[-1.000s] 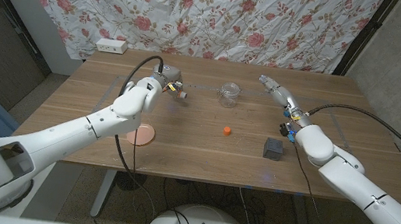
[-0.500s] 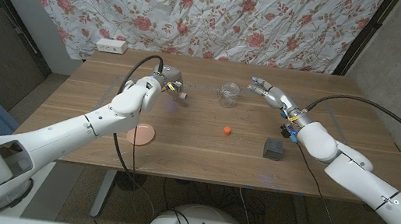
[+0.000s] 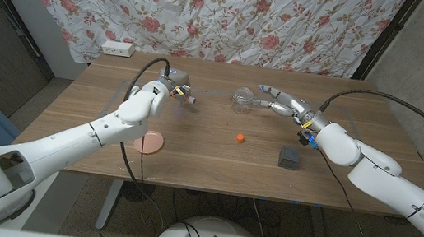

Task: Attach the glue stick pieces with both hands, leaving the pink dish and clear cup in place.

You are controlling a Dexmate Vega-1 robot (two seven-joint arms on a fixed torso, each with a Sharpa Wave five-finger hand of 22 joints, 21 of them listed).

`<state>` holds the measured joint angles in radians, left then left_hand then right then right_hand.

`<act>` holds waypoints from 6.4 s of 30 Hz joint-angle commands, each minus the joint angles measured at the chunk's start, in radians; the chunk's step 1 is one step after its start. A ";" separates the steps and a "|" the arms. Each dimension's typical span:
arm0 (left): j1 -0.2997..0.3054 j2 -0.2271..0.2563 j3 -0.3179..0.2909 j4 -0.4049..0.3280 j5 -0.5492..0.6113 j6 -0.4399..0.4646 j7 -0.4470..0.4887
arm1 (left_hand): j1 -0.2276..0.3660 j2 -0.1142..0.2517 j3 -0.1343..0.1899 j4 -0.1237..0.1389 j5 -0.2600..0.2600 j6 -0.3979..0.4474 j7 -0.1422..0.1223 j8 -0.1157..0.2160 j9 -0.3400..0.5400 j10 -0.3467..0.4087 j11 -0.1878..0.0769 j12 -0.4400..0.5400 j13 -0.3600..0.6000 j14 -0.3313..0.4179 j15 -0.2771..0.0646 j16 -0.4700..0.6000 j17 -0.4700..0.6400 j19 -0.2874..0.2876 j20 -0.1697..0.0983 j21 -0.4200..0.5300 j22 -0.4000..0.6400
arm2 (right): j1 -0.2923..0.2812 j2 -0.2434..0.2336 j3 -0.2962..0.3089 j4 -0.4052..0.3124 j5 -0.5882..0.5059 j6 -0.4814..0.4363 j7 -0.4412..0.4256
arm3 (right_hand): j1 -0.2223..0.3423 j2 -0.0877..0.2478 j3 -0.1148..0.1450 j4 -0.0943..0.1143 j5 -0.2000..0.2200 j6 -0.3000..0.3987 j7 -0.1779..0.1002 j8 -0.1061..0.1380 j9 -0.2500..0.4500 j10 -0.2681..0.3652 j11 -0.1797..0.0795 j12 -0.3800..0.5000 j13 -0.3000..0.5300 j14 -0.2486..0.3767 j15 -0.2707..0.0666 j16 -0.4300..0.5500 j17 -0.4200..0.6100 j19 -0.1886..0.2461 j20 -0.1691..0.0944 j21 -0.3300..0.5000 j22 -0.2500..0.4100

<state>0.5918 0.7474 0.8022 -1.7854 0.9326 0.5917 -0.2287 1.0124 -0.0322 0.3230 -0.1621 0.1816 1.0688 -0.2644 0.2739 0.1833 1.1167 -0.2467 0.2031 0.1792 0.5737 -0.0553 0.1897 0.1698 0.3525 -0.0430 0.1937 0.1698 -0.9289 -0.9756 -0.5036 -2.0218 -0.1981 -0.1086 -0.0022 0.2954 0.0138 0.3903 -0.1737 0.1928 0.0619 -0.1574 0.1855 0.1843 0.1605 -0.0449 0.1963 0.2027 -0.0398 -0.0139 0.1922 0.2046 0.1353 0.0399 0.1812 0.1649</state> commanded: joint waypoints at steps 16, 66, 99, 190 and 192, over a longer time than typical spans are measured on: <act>-0.026 -0.027 0.023 0.037 -0.005 0.049 0.021 | -0.028 0.042 -0.008 0.002 0.006 0.113 0.083 -0.005 0.008 0.149 0.022 -0.001 0.015 0.007 -0.156 -0.003 0.003 0.005 -0.029 0.005 0.005 | 0.097 -0.022 -0.110 -0.138 -0.291 -0.140 0.263 | 0.128 -0.019 0.045 -0.019 0.043 0.006 -0.018 0.031 0.010 0.018 0.001 0.018 0.018 0.011 0.046 0.020 0.003 -0.016 0.047 -0.001 0.003; -0.067 -0.055 0.061 0.103 -0.067 0.061 0.079 | -0.042 0.054 -0.018 0.003 0.007 0.113 0.084 -0.013 0.012 0.147 0.022 -0.005 0.016 0.008 -0.155 -0.003 0.003 0.002 -0.028 0.004 0.005 | 0.191 0.137 -0.253 -0.075 -0.802 -0.123 0.631 | 0.331 -0.106 0.084 -0.014 0.029 0.067 -0.045 0.071 0.018 0.122 -0.022 0.053 0.043 0.083 0.029 0.052 0.005 0.019 0.064 0.011 0.003; -0.110 -0.087 0.104 0.154 -0.074 0.054 0.085 | -0.050 0.061 -0.019 0.003 0.007 0.118 0.085 -0.015 0.013 0.147 0.023 -0.006 0.016 0.009 -0.155 -0.005 0.002 0.001 -0.028 0.004 0.006 | 0.182 0.172 -0.282 0.034 -0.851 -0.065 0.545 | 0.431 -0.119 0.090 0.000 -0.008 0.146 -0.059 0.108 0.021 0.232 -0.074 0.071 0.047 0.173 -0.024 0.085 0.008 0.086 0.034 0.019 0.003; -0.136 -0.086 0.121 0.178 -0.073 0.040 0.078 | -0.079 0.064 0.008 -0.002 0.009 0.120 0.087 -0.021 0.016 0.148 0.023 -0.007 0.016 0.021 -0.156 -0.012 -0.002 -0.001 -0.027 0.003 0.005 | 0.175 0.178 -0.279 0.109 -0.834 -0.025 0.297 | 0.656 -0.019 -0.007 0.016 -0.018 0.768 -0.065 0.331 0.028 0.802 -0.176 0.045 0.009 0.462 -0.174 0.244 0.050 0.226 -0.048 0.013 0.004; -0.134 -0.086 0.120 0.175 -0.073 0.044 0.078 | -0.078 0.064 0.008 -0.002 0.009 0.121 0.086 -0.021 0.016 0.148 0.023 -0.007 0.016 0.021 -0.157 -0.012 -0.002 -0.001 -0.028 0.003 0.005 | 0.169 0.175 -0.273 0.103 -0.829 -0.031 0.291 | 0.656 -0.018 -0.008 0.016 -0.018 0.769 -0.065 0.332 0.028 0.803 -0.176 0.045 0.009 0.463 -0.174 0.244 0.050 0.227 -0.048 0.013 0.004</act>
<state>0.4541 0.6580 0.9236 -1.6015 0.8588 0.6302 -0.1520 1.0076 -0.0369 0.3125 -0.1782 0.1853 1.0834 -0.2676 0.2485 0.1982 1.1328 -0.2514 0.1888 0.1792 0.5880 -0.0589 0.1813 0.1678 0.3524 -0.0429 0.1937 0.1698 -0.7464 -0.7898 -0.7938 -1.8990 -1.0433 -0.1241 0.3101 0.9442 -0.0165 0.3858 -0.1563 0.1772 0.8167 -0.2220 0.5108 0.2068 0.9559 -0.2215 0.2436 0.2071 0.4132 -0.0483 0.4294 0.2488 0.3505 -0.0106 0.1926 0.1649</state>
